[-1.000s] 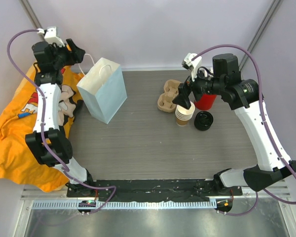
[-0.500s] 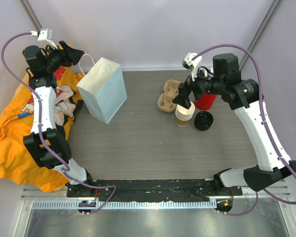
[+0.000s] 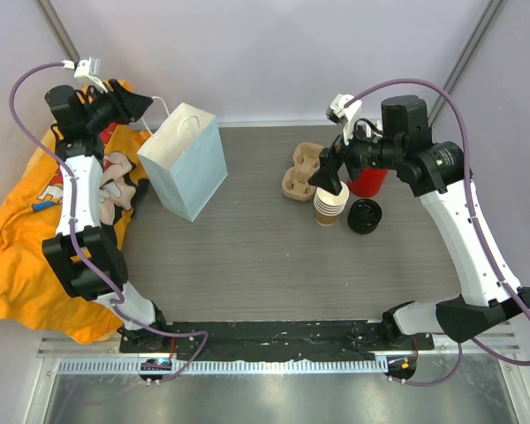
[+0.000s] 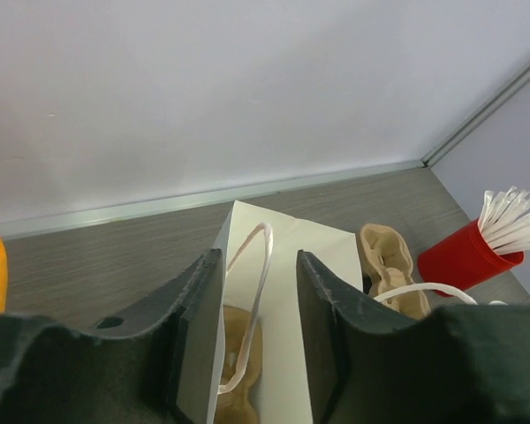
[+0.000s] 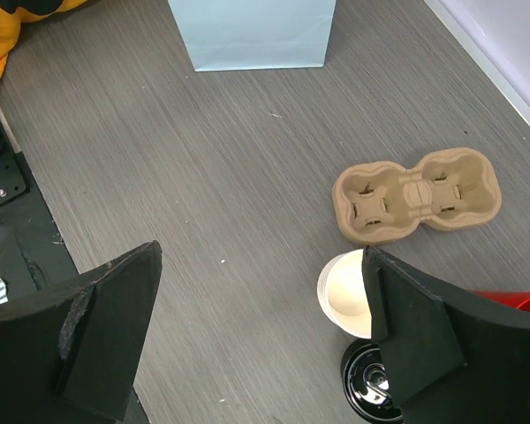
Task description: Pack the takeout coffee
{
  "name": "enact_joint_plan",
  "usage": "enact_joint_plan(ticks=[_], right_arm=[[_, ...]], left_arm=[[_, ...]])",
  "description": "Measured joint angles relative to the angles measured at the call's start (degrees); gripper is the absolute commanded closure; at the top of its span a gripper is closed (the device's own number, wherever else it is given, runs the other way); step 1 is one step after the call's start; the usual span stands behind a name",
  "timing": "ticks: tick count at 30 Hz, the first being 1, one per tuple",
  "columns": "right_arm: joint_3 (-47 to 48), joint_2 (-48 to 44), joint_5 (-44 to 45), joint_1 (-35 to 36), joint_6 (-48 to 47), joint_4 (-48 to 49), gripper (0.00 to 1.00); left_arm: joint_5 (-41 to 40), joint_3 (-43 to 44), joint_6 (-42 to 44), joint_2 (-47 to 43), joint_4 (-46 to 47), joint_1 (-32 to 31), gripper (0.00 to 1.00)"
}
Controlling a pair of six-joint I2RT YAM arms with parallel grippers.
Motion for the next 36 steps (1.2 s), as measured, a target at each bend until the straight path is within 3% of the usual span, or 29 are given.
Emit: enact_joint_plan(ticks=[4, 11, 36], right_arm=[[0.0, 0.0, -0.26, -0.09, 0.22, 0.0, 0.0], [0.0, 0.07, -0.46, -0.09, 0.37, 0.0, 0.0], [0.0, 0.37, -1.11, -0.09, 0.44, 0.02, 0.01]], left_arm=[[-0.26, 0.0, 0.72, 0.48, -0.42, -0.26, 0.7], [-0.68, 0.0, 2.21, 0.57, -1.05, -0.79, 0.98], [-25.11, -4.07, 3.52, -2.84, 1.14, -1.07, 1.0]])
